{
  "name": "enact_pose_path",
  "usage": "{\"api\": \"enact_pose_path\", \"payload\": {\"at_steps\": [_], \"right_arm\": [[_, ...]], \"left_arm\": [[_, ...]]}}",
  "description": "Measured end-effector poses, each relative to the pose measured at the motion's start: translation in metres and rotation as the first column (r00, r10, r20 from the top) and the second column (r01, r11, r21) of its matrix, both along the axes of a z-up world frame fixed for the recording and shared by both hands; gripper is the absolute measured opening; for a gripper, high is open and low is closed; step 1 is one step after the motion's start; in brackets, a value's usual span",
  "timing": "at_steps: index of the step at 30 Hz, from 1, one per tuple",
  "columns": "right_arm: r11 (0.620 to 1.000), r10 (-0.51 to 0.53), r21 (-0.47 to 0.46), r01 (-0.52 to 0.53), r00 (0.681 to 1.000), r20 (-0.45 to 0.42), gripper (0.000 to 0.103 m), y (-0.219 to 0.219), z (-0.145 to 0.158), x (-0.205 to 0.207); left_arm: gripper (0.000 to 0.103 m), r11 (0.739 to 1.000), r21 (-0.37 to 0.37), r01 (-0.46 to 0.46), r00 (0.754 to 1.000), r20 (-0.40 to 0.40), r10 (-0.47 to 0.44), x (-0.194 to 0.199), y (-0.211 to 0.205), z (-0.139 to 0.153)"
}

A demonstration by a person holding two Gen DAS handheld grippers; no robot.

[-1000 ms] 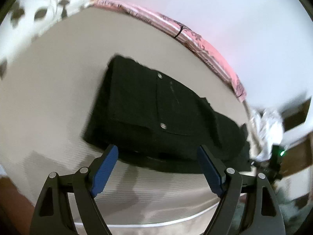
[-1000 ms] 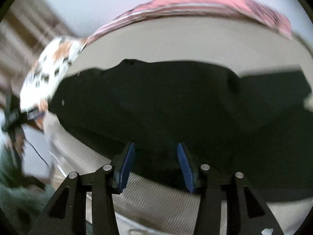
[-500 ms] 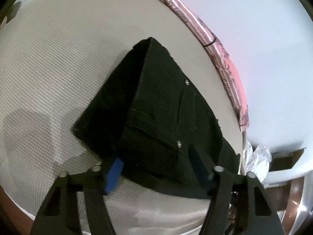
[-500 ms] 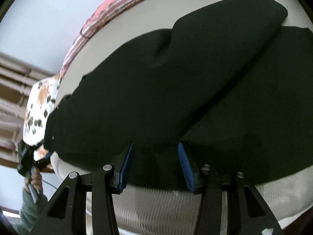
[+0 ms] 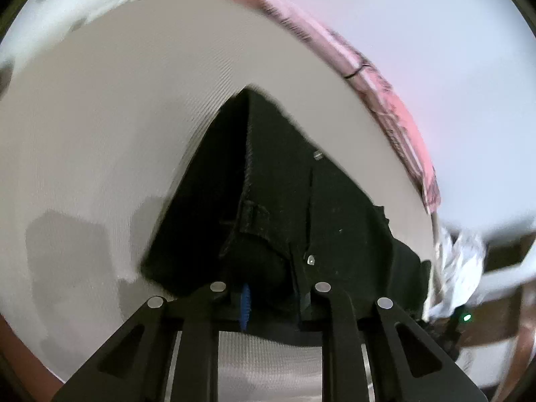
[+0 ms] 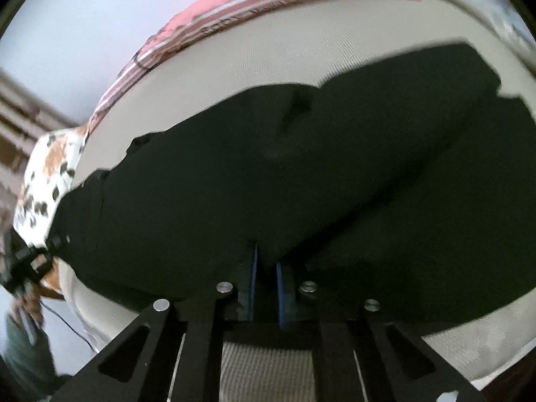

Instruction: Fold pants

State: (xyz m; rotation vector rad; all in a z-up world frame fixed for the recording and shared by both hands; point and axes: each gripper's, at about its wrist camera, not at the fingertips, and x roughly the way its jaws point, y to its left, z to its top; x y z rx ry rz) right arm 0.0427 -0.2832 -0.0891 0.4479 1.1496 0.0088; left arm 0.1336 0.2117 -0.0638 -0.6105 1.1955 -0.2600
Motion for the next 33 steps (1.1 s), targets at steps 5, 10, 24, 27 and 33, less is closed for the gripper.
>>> {"api": "enact_pose_path", "payload": {"at_steps": [5, 10, 24, 27, 33], "right_arm": [[1.000, 0.027, -0.013, -0.028, 0.999, -0.037, 0.007, 0.007, 0.004, -0.013], [0.999, 0.030, -0.014, -0.031, 0.996, -0.079, 0.007, 0.010, -0.007, -0.022], [0.998, -0.021, 0.065, 0.027, 0.995, -0.099, 0.040, -0.011, -0.015, -0.028], [0.993, -0.070, 0.085, 0.077, 0.994, -0.079, 0.043, -0.032, -0.008, -0.037], [0.965, -0.238, 0.104, 0.241, 0.970, -0.040, 0.044, -0.105, 0.003, -0.053]], "left_arm": [[0.019, 0.987, 0.119, 0.111, 0.993, -0.043, -0.107, 0.007, -0.005, -0.012], [0.019, 0.980, 0.142, 0.138, 0.990, -0.037, -0.134, 0.000, -0.004, -0.020], [0.047, 0.940, 0.313, 0.139, 0.987, 0.034, -0.157, -0.020, -0.014, -0.027], [0.055, 0.925, 0.342, 0.166, 0.981, 0.041, -0.192, -0.030, -0.022, -0.018], [0.057, 0.881, 0.445, 0.161, 0.969, 0.096, -0.226, -0.057, -0.048, 0.007]]}}
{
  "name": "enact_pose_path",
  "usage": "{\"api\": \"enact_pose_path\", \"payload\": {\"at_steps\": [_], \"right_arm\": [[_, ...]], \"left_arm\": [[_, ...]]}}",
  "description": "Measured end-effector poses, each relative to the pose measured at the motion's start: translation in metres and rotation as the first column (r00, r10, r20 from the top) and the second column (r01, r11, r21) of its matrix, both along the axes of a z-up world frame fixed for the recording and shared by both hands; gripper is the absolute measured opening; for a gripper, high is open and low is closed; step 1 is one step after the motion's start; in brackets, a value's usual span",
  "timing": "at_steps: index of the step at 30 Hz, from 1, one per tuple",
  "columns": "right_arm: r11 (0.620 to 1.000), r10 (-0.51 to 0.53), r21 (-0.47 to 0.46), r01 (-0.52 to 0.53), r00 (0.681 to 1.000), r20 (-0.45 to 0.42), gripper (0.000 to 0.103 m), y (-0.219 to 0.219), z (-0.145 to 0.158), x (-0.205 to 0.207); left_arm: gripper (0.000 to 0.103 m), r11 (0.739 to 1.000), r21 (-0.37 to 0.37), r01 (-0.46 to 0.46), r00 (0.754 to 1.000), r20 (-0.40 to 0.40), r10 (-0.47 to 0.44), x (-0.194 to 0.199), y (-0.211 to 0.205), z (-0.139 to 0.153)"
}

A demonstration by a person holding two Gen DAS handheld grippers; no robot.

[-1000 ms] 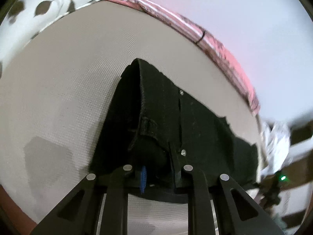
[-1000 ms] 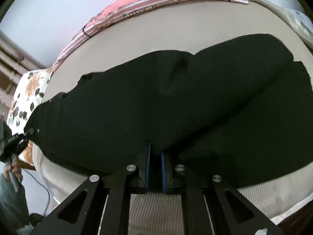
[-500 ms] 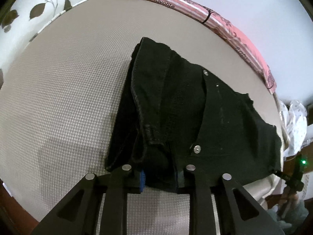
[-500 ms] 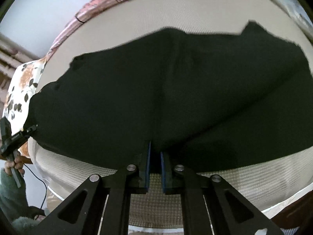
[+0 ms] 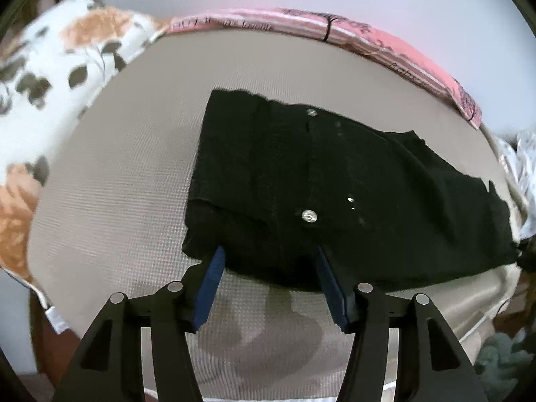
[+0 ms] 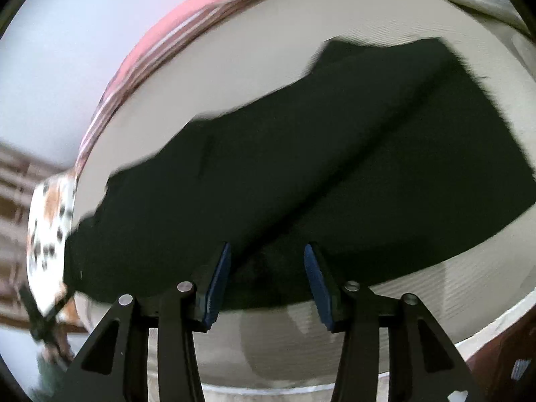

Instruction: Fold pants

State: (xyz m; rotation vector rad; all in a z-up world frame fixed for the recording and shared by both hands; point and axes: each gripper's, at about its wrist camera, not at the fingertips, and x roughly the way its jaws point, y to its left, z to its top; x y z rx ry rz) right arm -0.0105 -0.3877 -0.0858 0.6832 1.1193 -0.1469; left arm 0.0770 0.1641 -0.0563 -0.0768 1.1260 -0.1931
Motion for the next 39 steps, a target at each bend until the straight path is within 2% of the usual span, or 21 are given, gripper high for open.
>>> {"api": "enact_pose_path", "payload": {"at_steps": [5, 7, 10, 14, 15, 16, 17, 21, 24, 29, 36, 38, 39], "right_arm": [[0.990, -0.142, -0.021, 0.142, 0.990, 0.018, 0.044, -0.061, 0.002, 0.004], [0.983, -0.180, -0.034, 0.181, 0.983, 0.017, 0.044, -0.083, 0.000, 0.010], [0.976, -0.216, -0.004, 0.216, 0.976, 0.025, 0.044, -0.107, -0.005, 0.020], [0.964, -0.259, 0.068, 0.257, 0.966, 0.023, 0.044, -0.129, -0.019, 0.029], [0.962, -0.265, 0.077, 0.262, 0.964, 0.030, 0.037, -0.129, -0.020, 0.032], [0.961, -0.270, 0.073, 0.266, 0.962, 0.039, 0.021, -0.130, -0.021, 0.032], [0.962, -0.269, 0.057, 0.267, 0.962, 0.043, 0.014, -0.126, -0.019, 0.035], [0.966, -0.254, 0.060, 0.251, 0.966, 0.054, 0.009, -0.131, -0.010, 0.035], [0.968, -0.245, 0.066, 0.241, 0.967, 0.065, 0.008, -0.133, 0.004, 0.042], [0.975, -0.213, 0.083, 0.207, 0.975, 0.068, 0.008, -0.130, 0.025, 0.081], [0.996, -0.082, 0.052, 0.078, 0.993, 0.085, 0.008, -0.089, 0.037, 0.177], [0.997, -0.047, 0.060, 0.041, 0.994, 0.101, 0.013, -0.075, 0.035, 0.204], [0.998, -0.022, 0.055, 0.016, 0.993, 0.115, 0.020, -0.067, 0.034, 0.215]], "left_arm": [[0.057, 0.993, -0.008, 0.114, 0.989, 0.094, -0.112, -0.020, -0.046, 0.020], [0.057, 0.978, 0.000, 0.210, 0.969, 0.134, -0.208, -0.025, -0.079, 0.028], [0.057, 0.946, -0.006, 0.325, 0.935, 0.155, -0.320, -0.027, -0.121, 0.032], [0.057, 0.877, -0.031, 0.479, 0.869, 0.156, -0.469, -0.023, -0.189, 0.030], [0.057, 0.854, -0.034, 0.519, 0.846, 0.162, -0.508, -0.023, -0.208, 0.029], [0.057, 0.838, -0.037, 0.545, 0.830, 0.163, -0.533, -0.026, -0.220, 0.028], [0.057, 0.812, -0.036, 0.582, 0.805, 0.162, -0.570, -0.028, -0.238, 0.027], [0.057, 0.720, -0.034, 0.693, 0.716, 0.150, -0.682, -0.044, -0.293, 0.019], [0.057, 0.683, -0.038, 0.729, 0.681, 0.141, -0.719, -0.050, -0.318, 0.013], [0.057, 0.657, -0.064, 0.751, 0.658, 0.142, -0.739, -0.054, -0.334, 0.009], [0.057, 0.689, -0.090, 0.719, 0.694, 0.117, -0.710, -0.050, -0.337, 0.001], [0.057, 0.698, -0.085, 0.711, 0.703, 0.105, -0.703, -0.048, -0.337, -0.003], [0.057, 0.699, -0.082, 0.710, 0.704, 0.095, -0.704, -0.048, -0.339, -0.006]]}}
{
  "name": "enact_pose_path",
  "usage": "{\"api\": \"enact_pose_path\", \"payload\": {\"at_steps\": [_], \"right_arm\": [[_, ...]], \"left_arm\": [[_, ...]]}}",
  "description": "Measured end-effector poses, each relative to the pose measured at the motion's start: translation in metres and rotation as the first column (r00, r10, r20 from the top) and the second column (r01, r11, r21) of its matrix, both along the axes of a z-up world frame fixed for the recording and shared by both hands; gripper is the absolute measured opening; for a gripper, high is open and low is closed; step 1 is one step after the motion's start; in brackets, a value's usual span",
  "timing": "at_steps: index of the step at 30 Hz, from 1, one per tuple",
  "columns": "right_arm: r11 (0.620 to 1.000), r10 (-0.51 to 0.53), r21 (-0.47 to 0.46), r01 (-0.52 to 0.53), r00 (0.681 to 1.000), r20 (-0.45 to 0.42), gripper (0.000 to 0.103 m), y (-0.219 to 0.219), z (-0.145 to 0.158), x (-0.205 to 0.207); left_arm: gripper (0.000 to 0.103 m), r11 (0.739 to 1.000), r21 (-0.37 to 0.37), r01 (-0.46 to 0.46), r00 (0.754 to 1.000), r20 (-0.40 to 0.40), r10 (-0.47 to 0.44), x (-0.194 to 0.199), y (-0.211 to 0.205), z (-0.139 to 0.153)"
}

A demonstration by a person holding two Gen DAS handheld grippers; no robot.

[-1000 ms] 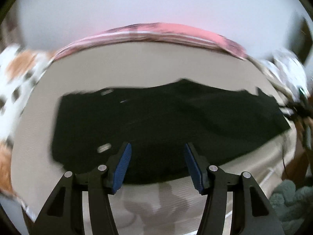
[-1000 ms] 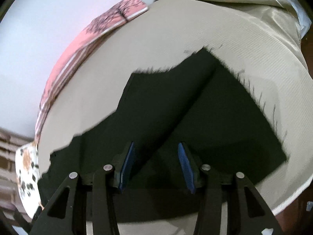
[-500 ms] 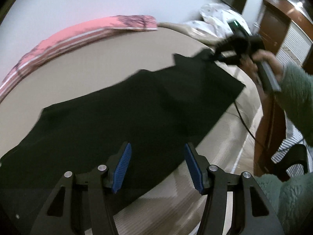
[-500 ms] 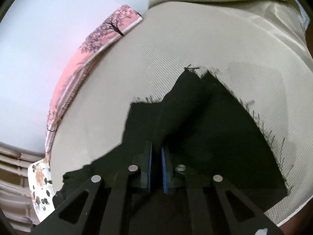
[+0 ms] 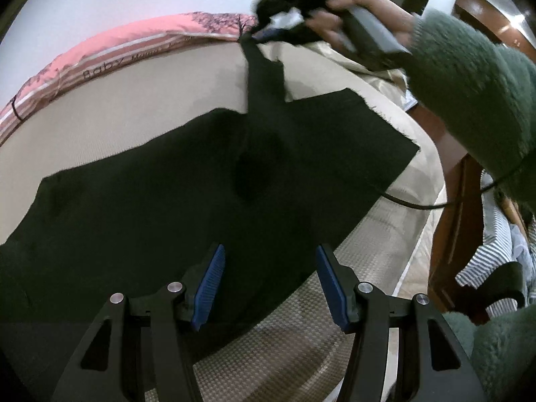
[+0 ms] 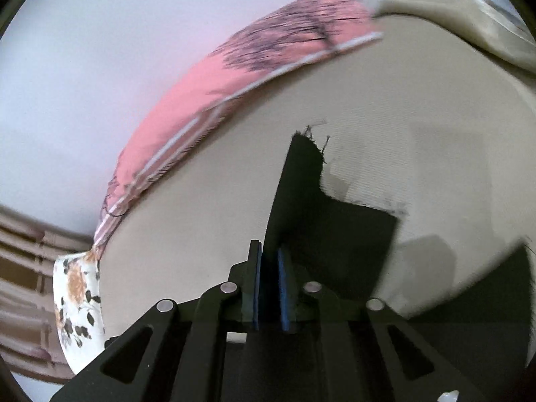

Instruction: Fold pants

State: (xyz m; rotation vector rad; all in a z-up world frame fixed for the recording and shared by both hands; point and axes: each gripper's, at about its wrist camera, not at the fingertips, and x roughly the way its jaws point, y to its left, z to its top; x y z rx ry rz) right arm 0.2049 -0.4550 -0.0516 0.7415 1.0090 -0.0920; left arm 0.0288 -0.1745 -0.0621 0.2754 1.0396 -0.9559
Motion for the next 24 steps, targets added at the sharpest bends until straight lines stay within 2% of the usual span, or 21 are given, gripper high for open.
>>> {"api": "enact_pose_path", "payload": {"at_steps": [1, 2, 3, 7, 10, 15, 18, 23, 24], "right_arm": [[1.000, 0.028, -0.005, -0.028, 1.000, 0.014, 0.038, 0.006, 0.000, 0.009], [0.999, 0.052, -0.003, -0.052, 0.998, 0.027, 0.043, 0.010, -0.001, 0.015], [0.997, 0.070, -0.020, -0.069, 0.997, 0.045, 0.044, 0.013, 0.002, 0.017], [0.993, 0.108, -0.051, -0.105, 0.992, 0.064, 0.044, 0.000, 0.005, 0.004], [0.995, 0.083, -0.059, -0.081, 0.996, 0.025, 0.044, -0.028, -0.005, -0.014], [1.000, 0.003, 0.011, -0.002, 0.999, -0.041, 0.041, -0.070, -0.035, -0.040], [0.999, -0.006, 0.045, 0.008, 0.999, -0.050, 0.037, -0.082, -0.049, -0.041], [0.999, 0.027, 0.037, -0.027, 0.999, -0.023, 0.034, -0.077, -0.059, -0.028], [0.999, 0.035, 0.034, -0.035, 0.999, -0.021, 0.030, -0.076, -0.060, -0.024]], "left_arm": [[0.057, 1.000, 0.005, 0.000, 1.000, -0.001, 0.000, 0.000, 0.000, -0.002], [0.057, 1.000, 0.008, -0.001, 1.000, -0.002, 0.001, 0.000, 0.000, -0.003], [0.057, 1.000, 0.013, 0.001, 1.000, -0.007, -0.001, 0.000, -0.002, -0.005], [0.057, 1.000, 0.023, 0.009, 1.000, -0.013, -0.009, 0.000, -0.006, -0.012], [0.056, 1.000, 0.017, 0.004, 1.000, -0.025, -0.004, 0.004, -0.008, -0.015], [0.050, 1.000, 0.015, -0.016, 0.999, -0.047, 0.017, 0.010, -0.007, -0.019], [0.047, 0.999, 0.019, -0.030, 0.998, -0.058, 0.031, 0.012, -0.006, -0.021], [0.047, 0.998, 0.035, -0.045, 0.997, -0.069, 0.047, 0.015, -0.005, -0.023], [0.047, 0.998, 0.038, -0.049, 0.996, -0.070, 0.052, 0.015, -0.005, -0.024]]}}
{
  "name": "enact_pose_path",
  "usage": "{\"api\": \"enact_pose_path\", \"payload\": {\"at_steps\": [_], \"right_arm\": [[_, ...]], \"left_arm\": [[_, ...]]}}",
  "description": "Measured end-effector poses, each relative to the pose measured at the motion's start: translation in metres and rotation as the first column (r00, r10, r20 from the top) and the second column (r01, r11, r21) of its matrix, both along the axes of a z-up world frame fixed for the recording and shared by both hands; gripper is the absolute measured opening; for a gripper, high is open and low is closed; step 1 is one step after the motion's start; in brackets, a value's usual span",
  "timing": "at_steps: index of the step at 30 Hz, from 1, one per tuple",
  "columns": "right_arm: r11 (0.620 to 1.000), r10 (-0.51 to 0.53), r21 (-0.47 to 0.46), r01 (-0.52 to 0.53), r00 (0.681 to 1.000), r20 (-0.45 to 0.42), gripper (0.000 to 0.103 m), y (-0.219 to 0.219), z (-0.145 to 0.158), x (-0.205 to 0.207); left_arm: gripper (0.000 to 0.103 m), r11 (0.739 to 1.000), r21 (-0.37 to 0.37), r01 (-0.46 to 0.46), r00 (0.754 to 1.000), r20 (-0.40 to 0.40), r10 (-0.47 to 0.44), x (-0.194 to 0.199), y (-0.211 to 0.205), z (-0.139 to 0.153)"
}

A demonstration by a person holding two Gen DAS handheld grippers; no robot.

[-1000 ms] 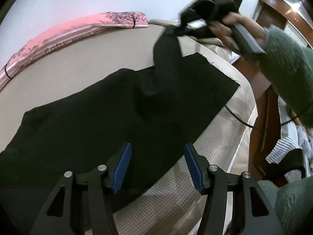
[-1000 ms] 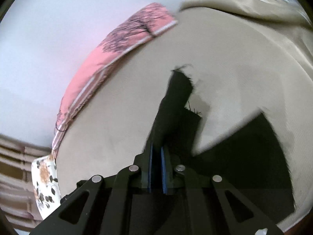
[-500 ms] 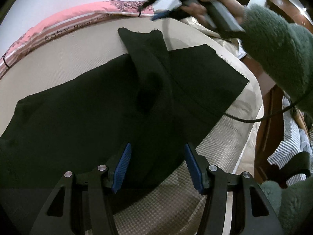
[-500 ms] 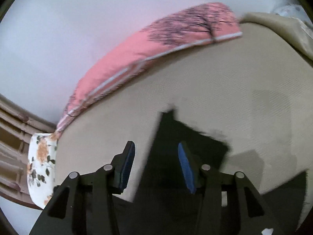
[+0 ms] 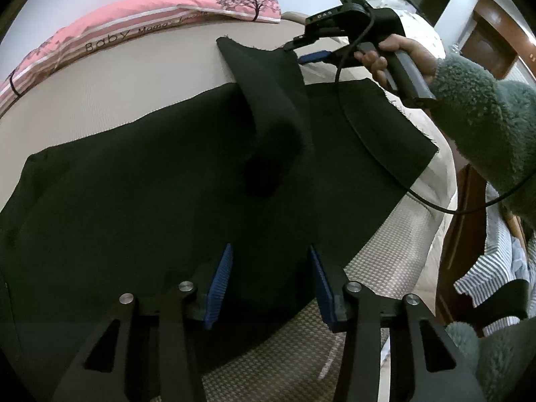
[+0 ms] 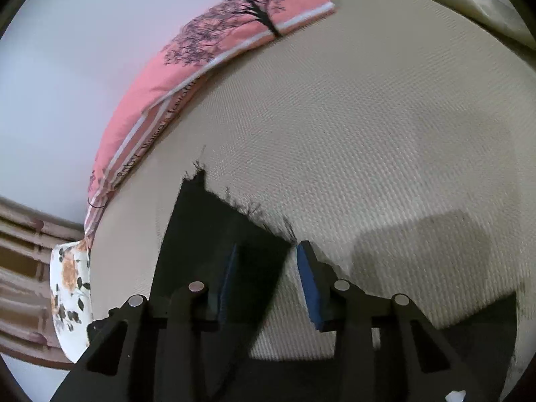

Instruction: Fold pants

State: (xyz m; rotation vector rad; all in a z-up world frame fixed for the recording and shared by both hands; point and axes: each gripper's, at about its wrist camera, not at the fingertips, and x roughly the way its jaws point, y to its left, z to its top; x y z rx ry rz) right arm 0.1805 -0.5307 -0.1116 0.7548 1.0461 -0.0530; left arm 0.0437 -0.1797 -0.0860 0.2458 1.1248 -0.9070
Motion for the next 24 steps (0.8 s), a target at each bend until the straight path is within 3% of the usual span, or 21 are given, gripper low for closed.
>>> {"api": "enact_pose_path", "payload": {"at_steps": [3, 6, 10, 13, 16, 20, 24], "right_arm": [[1.000, 0.019, -0.006, -0.019, 1.000, -0.012, 0.007, 0.005, -0.004, 0.010], [1.000, -0.005, -0.009, 0.005, 1.000, -0.010, 0.006, 0.007, 0.001, 0.007], [0.998, -0.030, -0.059, 0.035, 0.996, 0.078, 0.005, 0.005, 0.044, -0.020], [0.989, -0.061, -0.128, 0.078, 0.989, 0.137, 0.005, 0.000, 0.085, -0.064], [0.973, -0.133, -0.170, 0.157, 0.980, 0.146, 0.005, -0.007, 0.104, -0.122], [0.937, -0.268, -0.212, 0.277, 0.961, 0.070, 0.005, -0.016, 0.089, -0.198], [0.916, -0.368, -0.198, 0.349, 0.928, -0.066, 0.005, -0.022, 0.041, -0.247]], "left_arm": [[0.047, 1.000, 0.005, -0.005, 1.000, -0.003, 0.005, 0.000, 0.000, 0.000], [0.045, 1.000, 0.006, -0.007, 1.000, 0.005, 0.007, -0.001, 0.000, 0.001], [0.040, 1.000, -0.002, -0.003, 1.000, 0.009, 0.003, -0.001, 0.001, 0.003], [0.040, 1.000, -0.007, 0.006, 1.000, 0.016, -0.006, -0.001, 0.001, 0.005], [0.040, 1.000, -0.015, 0.021, 0.999, 0.025, -0.021, -0.002, 0.000, 0.007], [0.040, 0.996, -0.039, 0.081, 0.995, 0.059, -0.078, -0.010, 0.000, 0.015], [0.039, 0.993, -0.034, 0.114, 0.993, 0.043, -0.113, -0.013, -0.006, 0.012]]}}
